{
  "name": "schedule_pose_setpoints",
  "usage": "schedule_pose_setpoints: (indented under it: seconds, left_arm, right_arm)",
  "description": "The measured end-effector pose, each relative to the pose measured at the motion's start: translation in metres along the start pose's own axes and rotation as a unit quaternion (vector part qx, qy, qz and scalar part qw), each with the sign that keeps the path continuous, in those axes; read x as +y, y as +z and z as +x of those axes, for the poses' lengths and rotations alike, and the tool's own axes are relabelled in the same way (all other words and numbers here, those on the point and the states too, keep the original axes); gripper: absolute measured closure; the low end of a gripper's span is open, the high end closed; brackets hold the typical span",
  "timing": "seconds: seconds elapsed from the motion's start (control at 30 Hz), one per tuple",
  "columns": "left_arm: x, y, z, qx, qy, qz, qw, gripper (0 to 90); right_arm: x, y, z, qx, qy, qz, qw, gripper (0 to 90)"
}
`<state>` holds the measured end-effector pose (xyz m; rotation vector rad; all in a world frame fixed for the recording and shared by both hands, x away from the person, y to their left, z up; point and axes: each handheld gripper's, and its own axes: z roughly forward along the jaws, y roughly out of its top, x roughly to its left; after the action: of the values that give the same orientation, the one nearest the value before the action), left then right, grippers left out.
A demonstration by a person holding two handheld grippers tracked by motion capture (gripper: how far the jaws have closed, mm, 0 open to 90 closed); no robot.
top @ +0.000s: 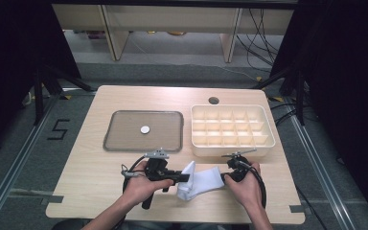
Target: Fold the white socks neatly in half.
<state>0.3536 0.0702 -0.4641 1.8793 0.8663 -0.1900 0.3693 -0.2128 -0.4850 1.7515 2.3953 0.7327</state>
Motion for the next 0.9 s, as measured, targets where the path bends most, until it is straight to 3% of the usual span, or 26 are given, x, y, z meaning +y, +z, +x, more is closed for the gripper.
schedule_pose_setpoints:
  seconds: [0.1,0.17,0.23,0.27,0.33,0.43,0.47,0.53,0.63,0.67,0.73,0.9]
  left_arm:
    - [0.000,0.000,0.001,-0.004,0.000,0.003,1.0000,79.2]
    - [0.000,0.000,0.001,-0.003,-0.001,0.002,1.0000,79.2]
    - [0.000,0.000,0.001,-0.003,-0.001,0.002,1.0000,79.2]
    - [0.000,0.000,0.001,-0.001,-0.001,0.001,1.0000,79.1]
    - [0.000,0.000,0.002,-0.005,-0.001,0.002,1.0000,79.2]
    - [0.000,0.000,0.002,-0.004,-0.001,0.004,1.0000,79.1]
    - [0.000,0.000,0.002,-0.002,0.000,0.004,1.0000,79.1]
    - [0.000,0.001,0.001,-0.003,-0.001,0.004,1.0000,79.1]
    - [0.000,0.002,0.001,0.002,-0.003,0.002,1.0000,79.0]
    - [0.000,0.003,0.001,0.003,-0.002,0.004,1.0000,79.0]
    - [0.000,0.003,0.002,0.004,0.000,0.006,1.0000,79.0]
    - [-0.001,0.004,0.002,0.005,-0.003,0.006,1.0000,78.9]
  right_arm:
    - [0.001,0.001,0.004,-0.004,-0.003,-0.002,1.0000,89.8]
    - [0.002,0.002,0.008,-0.005,0.007,0.005,0.9999,89.8]
    - [0.002,0.002,0.009,-0.005,0.002,0.004,1.0000,89.7]
    - [0.002,0.004,0.009,0.005,-0.012,0.000,0.9999,89.7]
    - [0.002,0.005,0.011,0.009,-0.010,0.001,0.9999,89.6]
    - [0.002,0.007,0.012,0.003,-0.021,-0.004,0.9998,89.6]
    - [0.003,0.006,0.015,-0.004,0.002,0.009,1.0000,89.5]
    - [0.003,0.008,0.015,0.003,-0.014,0.004,0.9999,89.4]
    - [0.003,0.008,0.019,-0.002,0.001,0.012,0.9999,89.4]
    - [0.002,0.009,0.019,0.004,-0.014,0.003,0.9999,89.3]
    - [0.002,0.008,0.021,-0.002,-0.002,0.013,0.9999,89.3]
    - [0.002,0.010,0.023,0.008,-0.018,0.000,0.9998,89.2]
